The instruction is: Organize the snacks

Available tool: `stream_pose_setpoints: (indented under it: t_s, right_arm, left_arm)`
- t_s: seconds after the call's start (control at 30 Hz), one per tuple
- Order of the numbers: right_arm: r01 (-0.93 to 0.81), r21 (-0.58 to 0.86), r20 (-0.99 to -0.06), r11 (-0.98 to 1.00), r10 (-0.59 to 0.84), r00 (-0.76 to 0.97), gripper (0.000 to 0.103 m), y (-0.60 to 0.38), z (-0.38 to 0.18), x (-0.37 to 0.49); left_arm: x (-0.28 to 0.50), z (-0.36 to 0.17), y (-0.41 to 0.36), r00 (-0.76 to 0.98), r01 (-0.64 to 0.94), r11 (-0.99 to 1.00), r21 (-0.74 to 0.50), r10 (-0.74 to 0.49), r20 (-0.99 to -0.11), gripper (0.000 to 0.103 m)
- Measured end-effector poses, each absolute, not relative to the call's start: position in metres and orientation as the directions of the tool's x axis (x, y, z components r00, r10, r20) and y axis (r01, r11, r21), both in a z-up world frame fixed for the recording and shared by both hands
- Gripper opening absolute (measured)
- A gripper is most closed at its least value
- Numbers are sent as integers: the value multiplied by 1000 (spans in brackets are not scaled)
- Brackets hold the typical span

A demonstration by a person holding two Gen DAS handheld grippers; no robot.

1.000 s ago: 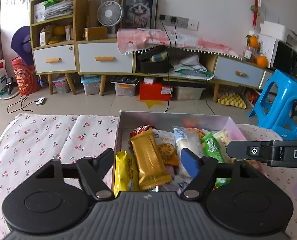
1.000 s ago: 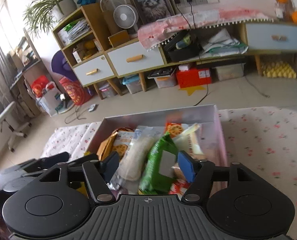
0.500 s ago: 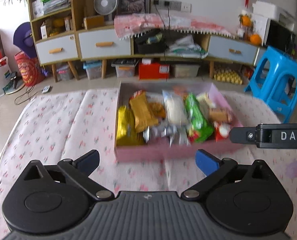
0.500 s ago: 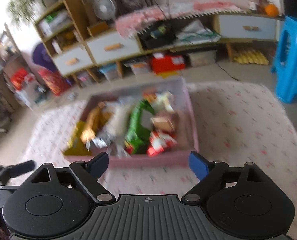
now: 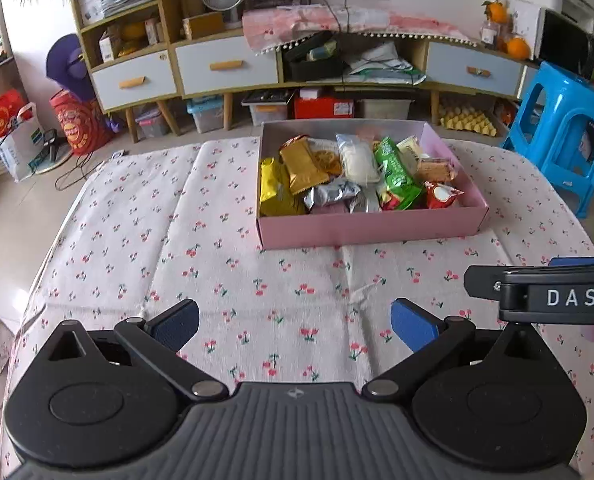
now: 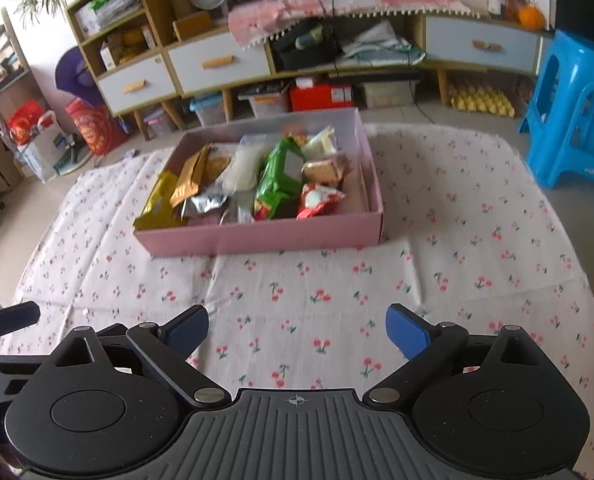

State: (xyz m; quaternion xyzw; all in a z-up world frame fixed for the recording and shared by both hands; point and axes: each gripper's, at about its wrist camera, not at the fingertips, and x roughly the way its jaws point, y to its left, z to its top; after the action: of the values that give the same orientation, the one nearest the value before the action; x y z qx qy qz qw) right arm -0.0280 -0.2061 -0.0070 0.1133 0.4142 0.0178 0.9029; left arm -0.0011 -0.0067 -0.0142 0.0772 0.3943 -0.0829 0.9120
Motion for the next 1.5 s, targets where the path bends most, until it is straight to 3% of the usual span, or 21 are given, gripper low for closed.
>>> stream_pose_setpoints:
  t_s: [0.87, 1.5]
  right_arm:
    - [49, 113, -778, 992, 58, 626, 97, -206, -20, -32]
    - [46, 114, -775, 992, 60, 630, 97, -206, -21, -35]
  left_arm:
    - [1, -35, 11, 624, 104, 988, 118, 28, -781, 103]
    - [1, -37, 6, 608, 134, 985, 109, 6, -794, 103]
